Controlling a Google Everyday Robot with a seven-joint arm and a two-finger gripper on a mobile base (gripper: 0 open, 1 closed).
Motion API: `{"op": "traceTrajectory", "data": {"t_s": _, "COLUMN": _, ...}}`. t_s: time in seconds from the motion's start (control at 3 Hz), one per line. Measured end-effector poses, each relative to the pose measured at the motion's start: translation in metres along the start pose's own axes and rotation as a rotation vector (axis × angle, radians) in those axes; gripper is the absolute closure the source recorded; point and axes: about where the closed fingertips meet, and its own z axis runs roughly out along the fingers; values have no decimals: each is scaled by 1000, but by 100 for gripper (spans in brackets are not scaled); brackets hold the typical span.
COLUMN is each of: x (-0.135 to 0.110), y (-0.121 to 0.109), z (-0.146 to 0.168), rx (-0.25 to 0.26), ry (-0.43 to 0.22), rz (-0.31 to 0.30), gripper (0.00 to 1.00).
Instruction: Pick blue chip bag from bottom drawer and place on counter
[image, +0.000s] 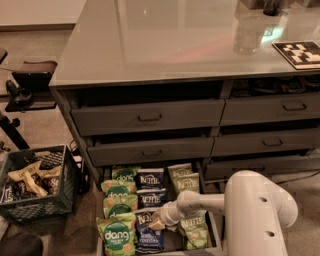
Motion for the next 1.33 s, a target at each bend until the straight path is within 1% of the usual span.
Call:
{"op": "traceTrajectory", "data": {"t_s": 0.33, "x": 3, "y": -1, "z": -3, "rx": 30, "ry": 0, "rz": 12, "gripper": 90}}
{"op": "traceTrajectory", "data": {"t_s": 0.67, "x": 3, "y": -1, "z": -3, "rx": 30, "ry": 0, "rz": 12, "gripper": 100}}
{"op": "traceTrajectory", "data": {"t_s": 1.0, "x": 3, "y": -1, "z": -3, "rx": 30, "ry": 0, "rz": 12, "gripper": 100}}
{"op": "traceTrajectory", "data": {"t_s": 1.33, "x": -6, "y": 2, "z": -24, "rx": 2, "ry": -37, "rz": 8, "gripper": 100}}
